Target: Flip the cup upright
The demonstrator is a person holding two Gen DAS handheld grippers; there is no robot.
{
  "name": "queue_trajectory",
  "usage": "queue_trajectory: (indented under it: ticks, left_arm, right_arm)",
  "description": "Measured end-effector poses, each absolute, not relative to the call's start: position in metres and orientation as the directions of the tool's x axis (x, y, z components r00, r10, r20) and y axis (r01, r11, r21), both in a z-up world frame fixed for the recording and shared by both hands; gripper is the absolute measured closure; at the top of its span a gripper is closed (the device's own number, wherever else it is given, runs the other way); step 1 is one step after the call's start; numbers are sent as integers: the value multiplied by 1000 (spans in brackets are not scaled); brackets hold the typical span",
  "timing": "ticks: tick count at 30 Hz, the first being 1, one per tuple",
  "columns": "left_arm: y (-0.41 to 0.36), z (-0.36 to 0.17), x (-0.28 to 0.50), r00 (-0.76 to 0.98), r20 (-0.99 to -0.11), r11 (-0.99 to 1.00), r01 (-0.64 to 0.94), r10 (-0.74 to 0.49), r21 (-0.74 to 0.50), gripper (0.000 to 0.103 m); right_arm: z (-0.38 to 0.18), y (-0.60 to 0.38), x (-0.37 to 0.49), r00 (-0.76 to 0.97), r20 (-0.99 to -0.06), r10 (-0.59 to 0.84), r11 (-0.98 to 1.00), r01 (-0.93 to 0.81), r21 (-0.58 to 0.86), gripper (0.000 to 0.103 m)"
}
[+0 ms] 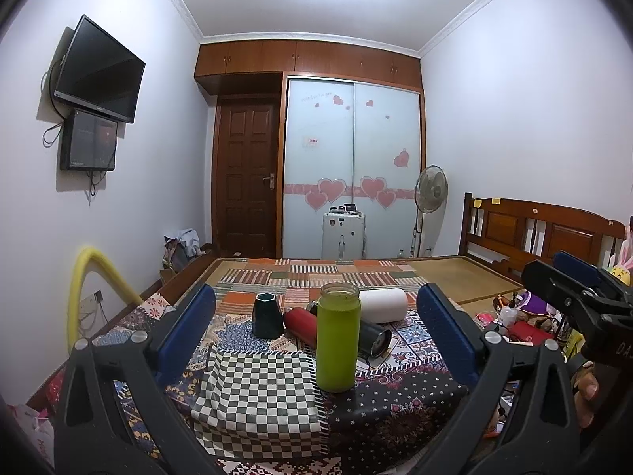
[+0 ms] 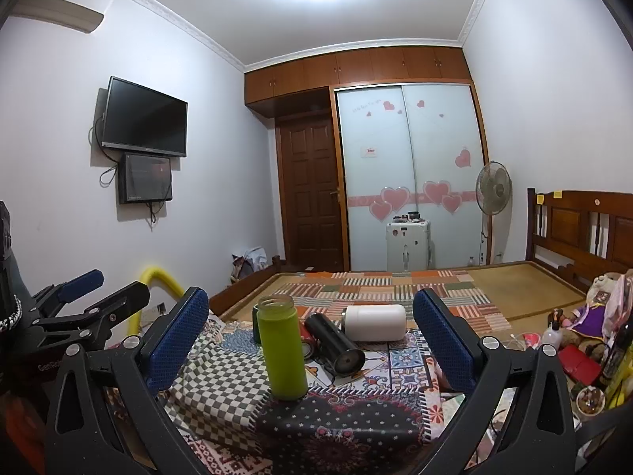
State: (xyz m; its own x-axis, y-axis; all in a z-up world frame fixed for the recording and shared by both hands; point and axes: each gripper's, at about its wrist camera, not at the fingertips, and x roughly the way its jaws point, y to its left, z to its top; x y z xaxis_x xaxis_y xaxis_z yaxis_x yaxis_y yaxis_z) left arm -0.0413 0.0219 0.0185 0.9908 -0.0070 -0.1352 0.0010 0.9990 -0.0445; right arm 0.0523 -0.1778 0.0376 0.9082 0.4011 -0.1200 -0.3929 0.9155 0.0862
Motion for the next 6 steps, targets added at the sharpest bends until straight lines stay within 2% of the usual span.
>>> queue_trajectory:
  ticks: [6]
  left_arm:
    - [25, 18, -40, 990, -142, 999, 2, -10, -54, 0]
  right_arm:
    - [36, -175, 54, 907, -125, 402, 915, -394, 84, 0]
